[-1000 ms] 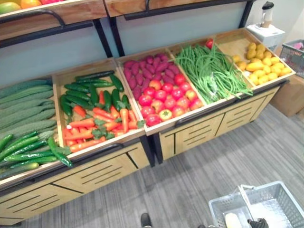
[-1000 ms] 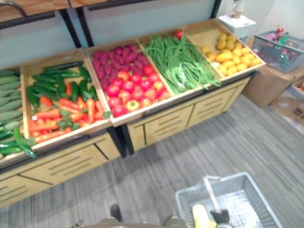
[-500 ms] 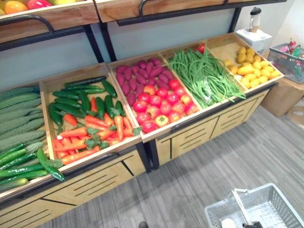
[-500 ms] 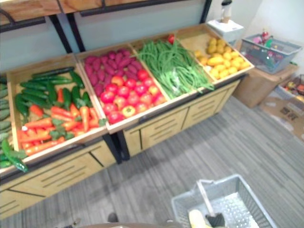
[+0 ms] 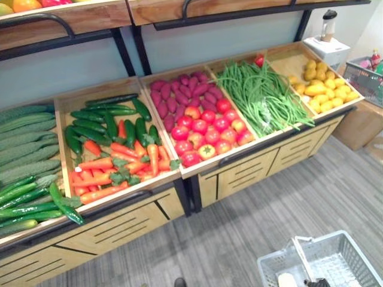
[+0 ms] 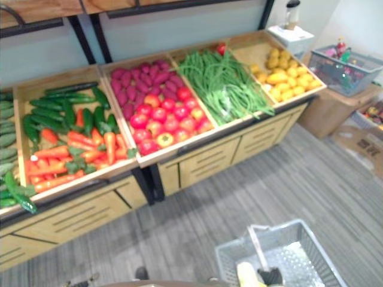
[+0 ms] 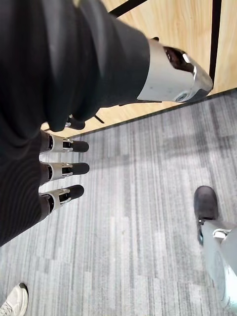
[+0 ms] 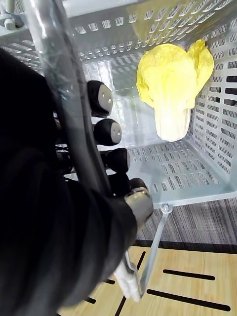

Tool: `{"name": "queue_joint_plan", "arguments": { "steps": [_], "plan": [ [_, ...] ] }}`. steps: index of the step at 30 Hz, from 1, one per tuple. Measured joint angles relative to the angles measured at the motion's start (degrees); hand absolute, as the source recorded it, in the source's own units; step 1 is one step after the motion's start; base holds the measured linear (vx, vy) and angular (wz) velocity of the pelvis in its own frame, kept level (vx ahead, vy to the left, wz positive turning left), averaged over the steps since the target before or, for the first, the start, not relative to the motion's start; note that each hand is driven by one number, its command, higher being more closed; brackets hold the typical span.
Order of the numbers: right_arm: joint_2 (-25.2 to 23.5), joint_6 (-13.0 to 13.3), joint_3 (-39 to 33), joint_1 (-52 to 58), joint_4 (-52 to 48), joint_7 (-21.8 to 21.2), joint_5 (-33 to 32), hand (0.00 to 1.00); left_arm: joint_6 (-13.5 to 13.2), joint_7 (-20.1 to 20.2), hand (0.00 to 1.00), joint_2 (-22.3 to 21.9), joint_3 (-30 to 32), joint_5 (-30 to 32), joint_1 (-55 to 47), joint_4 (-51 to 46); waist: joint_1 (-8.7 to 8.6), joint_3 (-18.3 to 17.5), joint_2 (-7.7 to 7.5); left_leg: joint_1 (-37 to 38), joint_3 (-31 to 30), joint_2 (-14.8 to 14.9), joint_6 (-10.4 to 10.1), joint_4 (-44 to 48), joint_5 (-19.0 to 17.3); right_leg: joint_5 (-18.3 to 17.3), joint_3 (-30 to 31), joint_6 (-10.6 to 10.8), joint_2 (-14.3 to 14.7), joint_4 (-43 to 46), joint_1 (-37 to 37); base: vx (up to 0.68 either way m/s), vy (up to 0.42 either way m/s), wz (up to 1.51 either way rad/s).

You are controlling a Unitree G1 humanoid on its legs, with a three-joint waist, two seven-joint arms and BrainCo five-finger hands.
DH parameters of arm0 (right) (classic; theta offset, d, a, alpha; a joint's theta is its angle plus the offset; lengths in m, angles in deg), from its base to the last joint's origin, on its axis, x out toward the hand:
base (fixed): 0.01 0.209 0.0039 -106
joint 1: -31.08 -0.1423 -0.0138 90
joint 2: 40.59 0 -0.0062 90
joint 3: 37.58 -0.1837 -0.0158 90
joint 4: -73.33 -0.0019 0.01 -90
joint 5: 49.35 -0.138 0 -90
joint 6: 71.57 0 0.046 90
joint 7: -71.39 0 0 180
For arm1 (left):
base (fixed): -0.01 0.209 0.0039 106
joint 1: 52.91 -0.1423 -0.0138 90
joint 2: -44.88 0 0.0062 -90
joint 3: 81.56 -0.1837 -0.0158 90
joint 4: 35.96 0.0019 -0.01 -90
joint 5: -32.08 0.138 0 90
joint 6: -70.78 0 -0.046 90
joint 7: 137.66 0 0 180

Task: Pick vegetable in the basket

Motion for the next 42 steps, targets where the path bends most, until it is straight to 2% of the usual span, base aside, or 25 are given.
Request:
{"name": "queue_joint_plan", "arguments": {
  "steps": [6, 9, 13, 14, 15, 16, 17, 18, 19, 21, 24, 25, 26, 28, 29, 30, 32, 34, 36, 38, 39, 40, 42],
  "plan": [
    [0.00, 0.00, -0.07, -0.17, 0.02, 0.06, 0.07, 1.00, 0.00, -0.05, 0.00, 0.00, 0.19, -0.01, 0.00, 0.02, 0.17, 0.18, -0.42, 0.00, -0.03, -0.20, 0.08, -0.01, -0.09, -0.03, 0.08, 0.01, -0.27, 0.43, -0.17, 0.00, 0.000, 0.00],
    [-0.01, -0.03, -0.69, -0.28, 0.07, 0.02, 0.18, 1.00, 0.00, -0.05, 0.00, -0.03, 0.72, -0.02, -0.01, 0.03, 0.91, 0.32, -0.73, 0.04, -0.01, -0.66, 0.32, -0.01, -0.35, -0.27, 0.31, 0.03, -0.87, 1.57, -0.57, 0.01, 0.013, 0.01],
    [-0.06, -0.24, -2.73, -0.50, 0.06, 0.04, 0.23, 1.00, 0.02, -0.02, 0.00, -0.20, 0.76, -0.04, -0.06, 0.08, 0.95, 1.22, -2.06, 0.20, -3.66, -2.83, 1.18, -0.04, -2.28, -1.56, 0.24, 0.79, -3.69, 7.85, -1.23, 0.01, 0.085, 0.32],
    [-0.01, -0.50, -3.03, -0.45, 0.06, 0.25, 0.25, 1.00, 0.01, 0.01, 0.00, -0.23, 0.75, -0.03, -0.10, 0.05, 0.82, 1.43, -1.77, 0.67, -6.10, -3.09, 1.28, -0.02, -2.41, -1.21, 1.62, 0.25, -4.77, 15.69, -3.61, 0.00, 0.118, 0.56],
    [-0.06, -0.85, -2.97, -0.36, 0.06, 0.25, 0.24, 1.00, -0.01, 0.03, 0.00, -0.07, 0.75, -0.03, -0.09, 0.00, 0.77, 1.64, -1.93, 1.06, -6.72, -3.10, 1.36, -0.01, -2.45, -0.50, 2.85, -0.79, -5.04, 19.56, -5.07, 0.01, 0.136, 0.72],
    [-0.46, -1.22, -2.87, -0.24, 0.03, 0.27, 0.24, 1.00, 0.00, 0.05, 0.00, 0.44, 0.99, -0.10, -0.26, 0.00, 0.86, 1.81, -2.16, 1.72, -8.10, -2.92, 1.47, 0.01, -2.51, 1.77, 5.55, -3.72, -5.06, 25.96, -7.56, 0.01, 0.076, 0.49],
    [-0.75, -1.23, -2.83, -0.25, -0.05, 0.31, 0.23, 1.00, 0.03, 0.07, 0.00, 0.78, 1.33, -0.18, -0.36, 0.00, 0.91, 1.88, -2.37, 2.04, -8.50, -2.80, 1.59, 0.01, -2.57, 3.33, 6.73, -3.94, -5.00, 28.46, -8.64, 0.01, 0.073, 0.53],
    [-1.35, -1.23, -2.73, -0.11, -0.17, 0.35, 0.22, 1.00, 0.08, 0.08, 0.00, 1.46, 2.35, -0.31, -0.74, 0.00, 0.83, 1.69, -2.34, 2.23, -9.86, -2.40, 1.77, 0.02, -2.65, 6.45, 8.46, -3.40, -4.53, 31.42, -10.16, 0.03, 0.028, 0.42],
    [-1.80, -1.19, -2.41, -0.13, -0.29, 0.32, 0.24, 1.00, 0.08, 0.05, 0.00, 1.93, 3.10, -0.37, -0.64, -0.06, 0.79, 1.78, -2.14, 2.24, -10.89, -1.82, 2.13, 0.02, -2.82, 7.61, 9.24, -3.16, -4.09, 32.11, -10.53, 0.05, 0.011, 0.50],
    [-3.58, -0.80, -2.04, -0.66, -0.64, -0.11, 0.35, 1.00, 0.36, 0.05, 0.00, 3.16, 4.80, -0.47, -0.69, -0.02, 0.94, 2.08, -3.64, 1.66, -12.87, -1.55, 2.86, 0.09, -2.59, 7.61, 9.99, -3.23, -2.87, 28.38, -8.60, 0.07, -0.012, 0.34],
    [-3.85, -0.36, -1.05, -0.95, -0.62, -0.38, 0.47, 1.00, 0.54, 0.14, 0.00, 3.04, 6.24, -0.51, -0.79, 0.10, 0.95, 2.26, -3.98, 1.60, -13.81, -1.62, 3.85, 0.36, -1.96, 8.12, 10.50, -2.57, -2.85, 29.23, -8.58, 0.07, -0.034, 0.18],
    [-4.01, -0.30, -1.26, -0.59, -0.54, -0.39, 0.29, 1.00, 0.49, 0.15, 0.00, 2.13, 6.88, -0.51, -0.51, 0.08, 0.85, 2.29, -3.88, 1.79, -14.44, -1.52, 4.02, 0.38, -2.06, 5.34, 11.93, -2.81, -2.55, 29.10, -8.69, 0.08, -0.078, 0.20],
    [-4.04, -0.30, -1.26, -0.55, -0.51, -0.50, 0.21, 1.00, 0.48, 0.19, 0.00, 1.94, 6.98, -0.51, -0.40, 0.11, 0.96, 2.28, -3.92, 1.93, -14.44, -1.60, 3.94, 0.38, -2.23, 1.80, 12.85, -2.26, -2.25, 25.26, -8.28, 0.07, -0.095, 0.15],
    [-4.06, -0.23, -1.21, -0.47, -0.51, -0.57, 0.21, 1.00, 0.47, 0.34, 0.00, 1.62, 7.12, -0.49, -0.11, 0.11, 0.90, 2.26, -4.19, 1.95, -14.50, -2.02, 3.47, 0.37, -2.51, 2.22, 13.14, -1.68, -2.21, 19.22, -7.98, 0.05, -0.168, 0.09],
    [-3.92, -0.31, -1.22, -0.32, -0.42, -0.54, 0.21, 1.00, 0.48, 0.42, 0.00, 1.49, 7.52, -0.50, 0.02, 0.18, 0.77, 2.18, -4.32, 2.12, -15.00, -2.27, 2.99, 0.29, -2.70, 1.92, 13.08, -0.35, -2.30, 17.47, -6.83, 0.06, -0.242, 0.12],
    [-3.06, -0.29, -1.31, -0.29, -0.45, -0.44, 0.21, 1.00, 0.45, 0.64, 0.00, 0.21, 7.52, -0.51, 0.14, 0.33, 0.72, 2.03, -3.07, 2.06, -15.11, -1.27, 2.34, 0.14, -2.71, 1.56, 12.93, -0.31, -1.21, 16.68, -6.59, 0.05, -0.197, 0.04],
    [-2.19, -0.27, -1.78, -0.38, -0.43, -0.36, 0.22, 1.00, 0.51, 0.78, 0.00, -0.99, 8.01, -0.51, 0.11, 1.37, 0.86, 1.93, -2.16, 1.97, -14.57, -0.76, 1.06, 0.17, -2.35, -0.41, 12.93, -0.37, -0.47, 14.49, -5.67, 0.04, -0.180, -0.14],
    [-2.16, -0.30, -1.77, -0.60, -0.25, -0.36, 0.32, 1.00, 0.55, 0.95, 0.00, -1.25, 8.00, -0.54, -0.09, 2.19, 1.08, 1.83, -2.43, 1.96, -13.75, -0.59, 0.18, 0.04, -2.34, -2.52, 12.96, 0.02, 0.22, 9.31, -3.44, 0.01, -0.201, -0.23],
    [-2.13, -0.33, -1.77, -1.04, 0.10, -0.42, 0.50, 1.00, 0.57, 0.99, 0.00, -1.72, 8.02, -0.59, -0.32, 2.43, 1.06, 1.66, -1.67, 1.95, -12.17, 0.98, -0.84, 0.00, -2.02, -2.60, 13.40, -0.28, 2.06, 4.62, -2.01, 0.00, -0.146, -0.32],
    [-2.11, -0.49, -2.01, -0.08, 0.13, -0.46, 0.45, 1.00, 0.55, 1.03, 0.00, -1.89, 7.99, -1.38, -0.47, 2.43, 0.86, 0.68, -0.83, 1.99, -11.86, 2.52, -1.48, 0.00, -2.07, -2.85, 13.36, -0.70, 3.55, 4.32, -2.01, 0.00, -0.142, -0.11],
    [-2.10, -0.63, -2.31, 0.28, 0.13, -0.47, 0.45, 1.00, 0.55, 1.04, 0.00, -1.93, 7.99, -1.92, -0.46, 2.43, 0.83, 0.52, -1.02, 2.00, -11.74, 2.77, -1.55, 0.00, -2.12, -2.99, 13.29, -0.92, 3.79, 4.28, -2.02, 0.02, -0.119, -0.05],
    [-1.99, -0.84, -2.51, 0.62, 0.13, -0.46, 0.45, 1.00, 0.53, 1.08, 0.00, -2.11, 7.97, -2.30, -0.37, 2.39, 0.77, 0.08, -0.43, 2.02, -11.59, 3.06, -1.62, 0.01, -2.17, -3.14, 13.24, -1.15, 4.08, 4.27, -1.98, 0.04, -0.077, -0.03],
    [-1.58, -1.28, -2.53, 0.88, 0.14, -0.30, 0.43, 1.00, 0.52, 1.10, 0.00, -2.60, 7.94, -2.61, -0.18, 2.37, 0.71, -0.06, -0.22, 1.82, -11.38, 3.32, -1.76, 0.30, -2.25, -3.21, 13.15, -1.26, 4.33, 4.02, -2.03, 0.05, -0.055, 0.01]
  ]
}}
